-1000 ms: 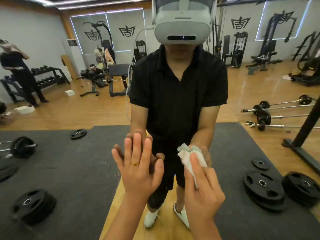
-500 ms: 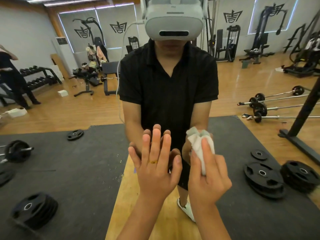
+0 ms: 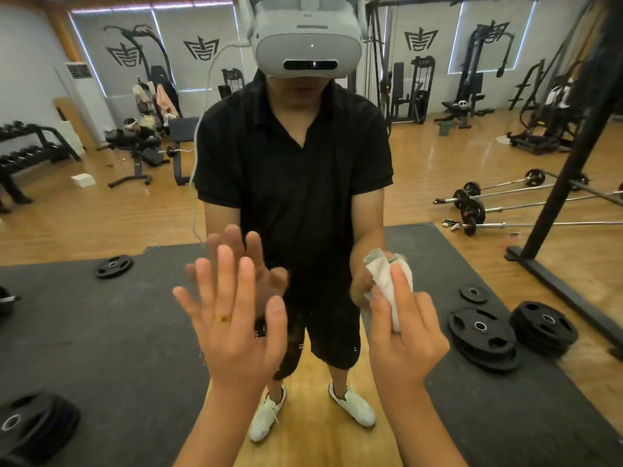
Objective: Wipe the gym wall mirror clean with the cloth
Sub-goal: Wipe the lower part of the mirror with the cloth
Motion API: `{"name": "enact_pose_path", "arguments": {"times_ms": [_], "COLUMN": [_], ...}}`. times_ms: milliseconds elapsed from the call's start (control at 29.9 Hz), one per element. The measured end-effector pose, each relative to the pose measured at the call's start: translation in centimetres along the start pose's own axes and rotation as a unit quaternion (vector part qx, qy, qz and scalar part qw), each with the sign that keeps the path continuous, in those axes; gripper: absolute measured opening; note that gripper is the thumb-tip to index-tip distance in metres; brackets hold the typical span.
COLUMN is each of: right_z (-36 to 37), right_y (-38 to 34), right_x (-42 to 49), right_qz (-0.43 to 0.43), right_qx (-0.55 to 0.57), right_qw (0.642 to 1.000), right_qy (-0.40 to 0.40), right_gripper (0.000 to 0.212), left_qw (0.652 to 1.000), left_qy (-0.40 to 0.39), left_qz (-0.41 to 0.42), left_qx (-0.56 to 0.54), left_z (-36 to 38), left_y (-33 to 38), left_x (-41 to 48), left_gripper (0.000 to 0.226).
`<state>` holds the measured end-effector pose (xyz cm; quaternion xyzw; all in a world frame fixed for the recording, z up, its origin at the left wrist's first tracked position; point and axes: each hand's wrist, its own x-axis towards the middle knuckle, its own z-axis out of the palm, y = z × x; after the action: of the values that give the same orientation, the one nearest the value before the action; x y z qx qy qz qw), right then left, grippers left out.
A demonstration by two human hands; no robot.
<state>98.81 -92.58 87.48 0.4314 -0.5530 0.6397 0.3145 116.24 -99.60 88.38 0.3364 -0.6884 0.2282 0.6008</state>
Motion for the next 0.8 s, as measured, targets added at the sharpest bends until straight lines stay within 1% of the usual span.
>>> {"name": "enact_pose_path", "arguments": {"times_ms": [67, 134, 201, 267, 334, 401, 468, 535, 568, 602, 669, 735, 802], "right_z": [0.1, 0.4, 0.8, 0.9, 0.9, 1.2, 1.5, 1.5, 1.5, 1.5, 1.7, 2.1, 2.7], "right_y": [-0.5, -1.4, -2.7, -3.9, -4.6, -5.2, -5.1, -4.7, -4.4, -4.3, -4.6, -5.5, -6.5], "right_x": [2.0, 5.0, 8.5, 11.3, 11.9, 9.1, 3.8, -0.1, -0.7, -0.1, 2.8, 6.6, 9.2], "right_qz": [-0.035, -0.040, -0.019, 0.001, 0.027, 0.038, 0.031, 0.011, -0.005, -0.025, -0.045, -0.011, 0.039], "right_qx": [-0.013, -0.003, 0.009, 0.041, 0.079, 0.082, 0.066, 0.044, 0.038, 0.031, 0.015, 0.022, 0.058], "right_qw": [0.999, 0.999, 0.999, 0.998, 0.994, 0.995, 0.997, 0.998, 0.998, 0.998, 0.999, 0.999, 0.994], "right_qy": [0.007, 0.019, 0.036, 0.057, 0.065, 0.043, -0.004, -0.045, -0.054, -0.050, -0.012, 0.040, 0.081], "right_gripper": [0.030, 0.032, 0.033, 0.035, 0.037, 0.038, 0.037, 0.037, 0.036, 0.032, 0.029, 0.033, 0.035], "left_qw": [1.000, 0.999, 0.997, 0.997, 0.997, 0.997, 0.997, 0.997, 0.997, 0.998, 0.998, 0.998, 0.998], "left_qy": [0.010, 0.005, 0.006, 0.007, 0.007, 0.007, 0.011, 0.010, 0.008, 0.007, 0.005, 0.009, 0.013], "left_qz": [-0.001, 0.033, 0.062, 0.061, 0.062, 0.062, 0.062, 0.065, 0.065, 0.064, 0.059, 0.056, 0.053], "left_qx": [0.010, 0.026, 0.041, 0.044, 0.038, 0.034, 0.033, 0.033, 0.030, 0.028, 0.024, 0.022, 0.022], "left_z": [-0.6, -0.7, -0.4, -0.2, -0.2, -0.2, -0.3, -0.3, -0.3, -0.3, -0.4, -0.3, -0.3], "left_y": [-2.8, -4.6, -5.3, -5.3, -5.3, -5.5, -5.4, -5.3, -5.3, -5.3, -5.3, -5.3, -5.1], "left_x": [0.4, 0.3, 0.0, -0.2, -0.2, -0.3, -0.3, -0.2, -0.2, -0.2, -0.2, -0.3, -0.2], "left_gripper": [0.062, 0.062, 0.062, 0.063, 0.063, 0.062, 0.061, 0.060, 0.060, 0.060, 0.060, 0.060, 0.059]}}
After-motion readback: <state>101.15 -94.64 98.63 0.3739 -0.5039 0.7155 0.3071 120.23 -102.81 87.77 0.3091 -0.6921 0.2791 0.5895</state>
